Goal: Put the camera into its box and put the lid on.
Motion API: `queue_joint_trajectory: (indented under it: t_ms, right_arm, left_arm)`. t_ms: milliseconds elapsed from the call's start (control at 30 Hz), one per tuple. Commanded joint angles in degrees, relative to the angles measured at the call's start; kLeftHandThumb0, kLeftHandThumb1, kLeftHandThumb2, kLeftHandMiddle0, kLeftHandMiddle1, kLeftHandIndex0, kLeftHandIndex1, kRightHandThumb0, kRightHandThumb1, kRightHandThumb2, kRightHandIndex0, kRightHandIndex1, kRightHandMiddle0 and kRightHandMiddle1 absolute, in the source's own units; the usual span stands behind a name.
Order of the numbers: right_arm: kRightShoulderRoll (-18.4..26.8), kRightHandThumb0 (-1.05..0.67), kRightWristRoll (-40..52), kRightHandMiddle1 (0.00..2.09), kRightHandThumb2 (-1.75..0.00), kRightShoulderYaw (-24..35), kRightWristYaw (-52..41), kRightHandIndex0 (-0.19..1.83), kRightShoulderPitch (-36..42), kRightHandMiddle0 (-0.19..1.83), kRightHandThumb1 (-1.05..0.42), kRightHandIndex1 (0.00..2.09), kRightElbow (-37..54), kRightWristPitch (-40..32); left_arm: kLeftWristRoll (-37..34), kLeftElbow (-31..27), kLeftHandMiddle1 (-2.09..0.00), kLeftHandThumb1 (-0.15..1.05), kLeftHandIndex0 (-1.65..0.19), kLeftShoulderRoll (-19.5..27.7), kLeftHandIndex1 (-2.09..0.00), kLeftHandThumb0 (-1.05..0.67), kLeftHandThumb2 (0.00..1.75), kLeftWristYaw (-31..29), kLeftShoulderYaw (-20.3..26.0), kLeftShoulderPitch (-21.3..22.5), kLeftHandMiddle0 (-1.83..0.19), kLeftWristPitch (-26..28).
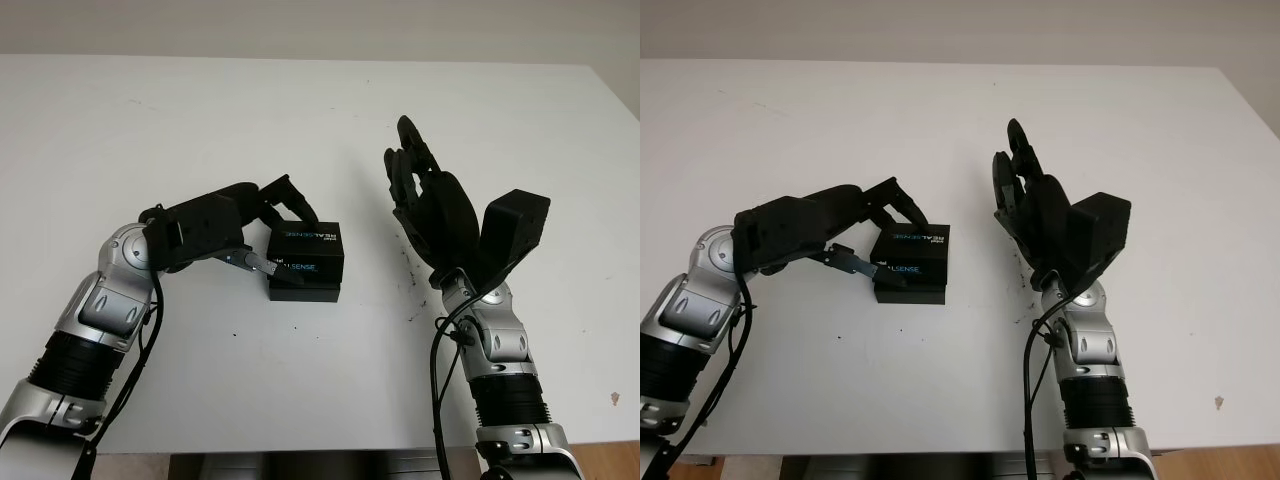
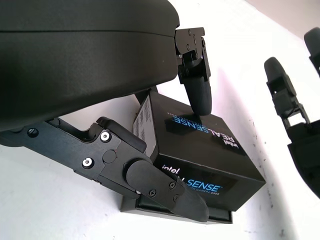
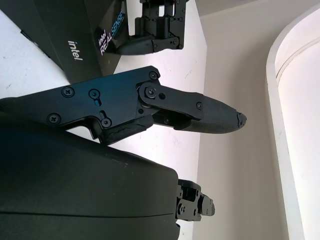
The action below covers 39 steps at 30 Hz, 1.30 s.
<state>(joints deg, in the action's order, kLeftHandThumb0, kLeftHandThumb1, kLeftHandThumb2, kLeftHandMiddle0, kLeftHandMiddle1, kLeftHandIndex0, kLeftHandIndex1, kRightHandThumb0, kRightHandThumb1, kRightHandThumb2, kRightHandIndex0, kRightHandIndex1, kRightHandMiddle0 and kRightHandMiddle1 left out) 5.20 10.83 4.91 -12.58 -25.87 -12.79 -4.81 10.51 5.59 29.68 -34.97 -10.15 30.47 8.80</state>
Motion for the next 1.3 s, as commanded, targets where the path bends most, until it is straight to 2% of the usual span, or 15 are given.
queue_joint_trajectory:
  t_ms: [0, 100, 200, 367, 533, 800, 967, 1267]
  right_arm:
    - [0.1, -0.64, 0.1, 0.05, -0.61, 0.0, -0.1, -0.09, 0.0, -0.07, -1.05, 0.05, 1.2, 0.3]
    - [0.1, -0.65, 0.0, 0.05, -0.6, 0.0, 0.0, -0.08, 0.0, -0.07, -1.05, 0.05, 1.0, 0.1]
    - [0.0, -0.65, 0.2, 0.05, -0.59, 0.0, -0.1, -0.08, 0.2, -0.07, -1.05, 0.05, 1.2, 0.1]
    - [0.0, -0.66, 0.1, 0.05, -0.58, 0.0, -0.2, -0.08, 0.2, -0.07, -1.05, 0.05, 1.1, 0.4]
    - [0.1, -0.66, 0.3, 0.05, -0.57, 0.1, -0.3, -0.08, 0.1, -0.07, -1.05, 0.05, 1.2, 0.2]
    - [0.6, -0.66, 0.3, 0.05, -0.58, 0.3, -1.0, -0.09, 0.0, -0.07, -1.05, 0.05, 1.0, 0.3]
    - [0.7, -0.65, 0.7, 0.05, -0.59, 0.4, -1.5, -0.1, 0.0, -0.08, -1.05, 0.05, 1.1, 0.0]
    - [0.7, -0.65, 0.5, 0.05, -0.59, 0.4, -1.4, -0.1, 0.1, -0.08, -1.05, 0.05, 1.1, 0.2]
  left_arm:
    - [-0.7, -2.4, -1.69, 1.05, 0.02, -0.6, -1.68, -0.22, 0.14, 0.4, 0.5, -1.7, -0.16, 1.3]
    - [-1.3, -5.5, -1.64, 1.05, 0.03, -1.2, -1.63, -0.24, 0.22, 1.3, 1.3, -3.0, -0.18, 3.8]
    - [-1.5, -7.8, -1.66, 1.05, 0.02, -1.4, -1.57, -0.27, 0.28, 2.7, 1.7, -4.3, -0.19, 3.5]
    - [-1.3, -8.7, -1.75, 1.05, -0.01, -2.1, -1.56, -0.27, 0.31, 5.5, 2.1, -6.5, -0.2, -1.3]
    - [-0.3, -7.2, -1.84, 1.05, 0.02, -1.8, -1.64, -0.27, 0.32, 7.6, 1.8, -7.5, -0.19, -7.9]
    - [1.4, -4.2, -1.83, 1.05, 0.06, -1.8, -1.66, -0.26, 0.33, 11.2, 2.0, -8.5, -0.18, -17.5]
    - [2.2, -2.7, -1.84, 1.05, 0.06, -1.8, -1.68, -0.27, 0.34, 12.6, 2.1, -8.8, -0.16, -20.8]
    - [2.5, -0.1, -1.83, 1.05, 0.07, -1.8, -1.71, -0.25, 0.32, 13.5, 2.3, -9.1, -0.15, -23.0]
